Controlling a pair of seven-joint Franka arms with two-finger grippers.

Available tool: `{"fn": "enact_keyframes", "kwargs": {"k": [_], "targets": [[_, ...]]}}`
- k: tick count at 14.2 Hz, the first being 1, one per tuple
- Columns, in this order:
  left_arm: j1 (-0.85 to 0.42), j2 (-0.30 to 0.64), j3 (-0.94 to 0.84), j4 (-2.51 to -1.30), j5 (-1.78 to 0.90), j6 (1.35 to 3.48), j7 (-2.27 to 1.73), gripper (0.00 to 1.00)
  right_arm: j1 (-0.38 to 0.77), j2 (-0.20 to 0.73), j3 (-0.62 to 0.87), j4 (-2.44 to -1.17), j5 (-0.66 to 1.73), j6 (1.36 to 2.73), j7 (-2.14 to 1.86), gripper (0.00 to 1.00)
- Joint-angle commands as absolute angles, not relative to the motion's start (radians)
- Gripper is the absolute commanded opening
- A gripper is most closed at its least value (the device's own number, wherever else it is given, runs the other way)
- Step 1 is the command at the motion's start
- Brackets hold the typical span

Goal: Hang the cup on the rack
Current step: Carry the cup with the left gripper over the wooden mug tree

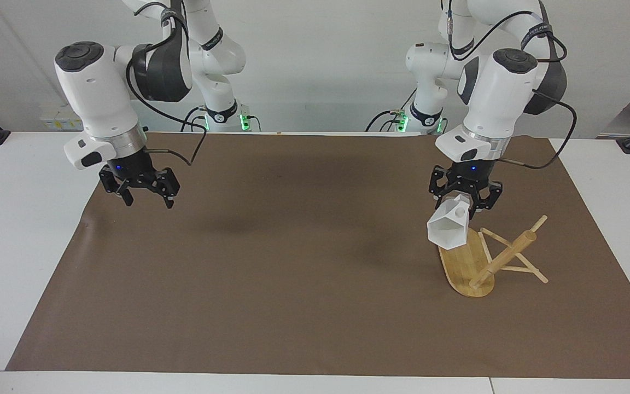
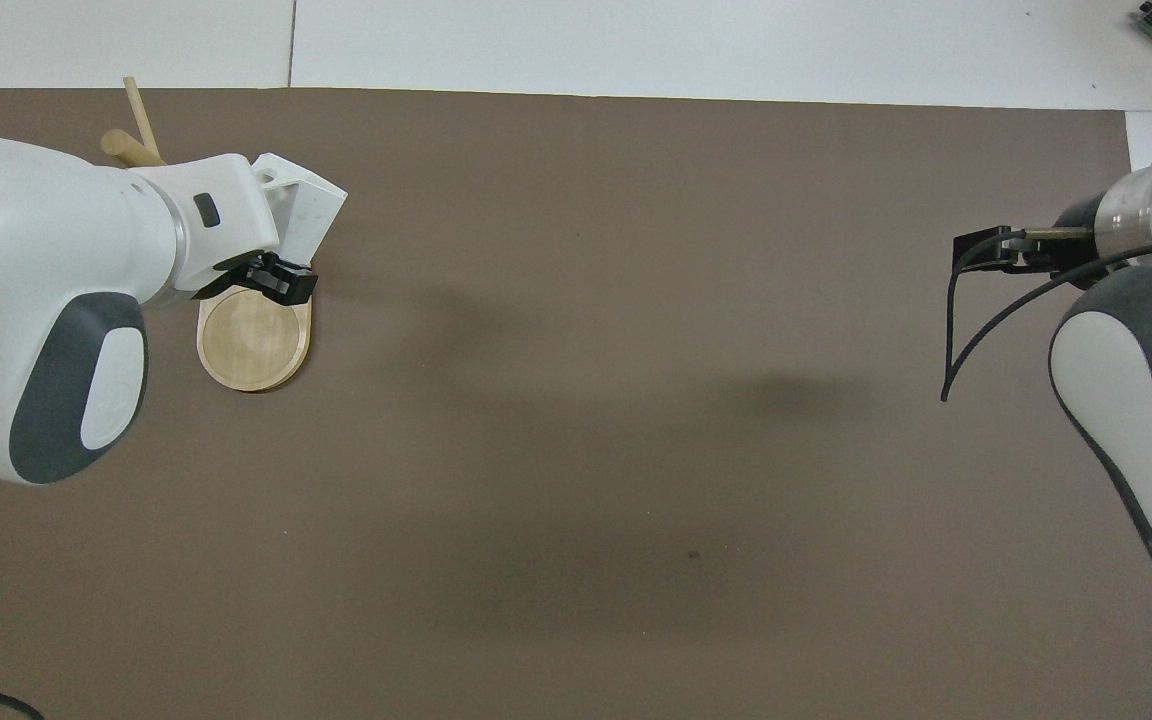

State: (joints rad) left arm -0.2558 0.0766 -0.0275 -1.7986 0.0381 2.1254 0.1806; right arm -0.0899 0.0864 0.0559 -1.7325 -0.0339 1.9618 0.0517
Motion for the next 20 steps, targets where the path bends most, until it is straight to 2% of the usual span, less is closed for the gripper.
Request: {"fn": "enact_keyframes", "kwargs": {"k": [1, 5, 13, 20], "targets": [[-0.261, 0.1, -0.026, -1.776, 0.075, 2.141, 0.121, 0.0, -0.091, 0.055, 0.032, -1.732, -0.043, 1.887, 0.032, 1.0], [-0.247, 0.127, -0.026, -1.778, 0.077, 2.158, 0.089, 0.0, -0.091, 0.046, 0.005, -1.657, -0.009, 1.735, 0.034, 1.0], [-0.215, 0.144, -0.026, -1.786, 0.042, 2.187, 0.043, 0.0, -0.091, 0.046, -0.023, -1.497, 0.002, 1.55, 0.032, 1.0], [-0.169, 0.156, -0.026, -1.784, -0.031, 2.212, 0.044, 0.0, -0.089, 0.034, -0.018, -1.489, 0.002, 1.526, -0.02, 1.0]]}}
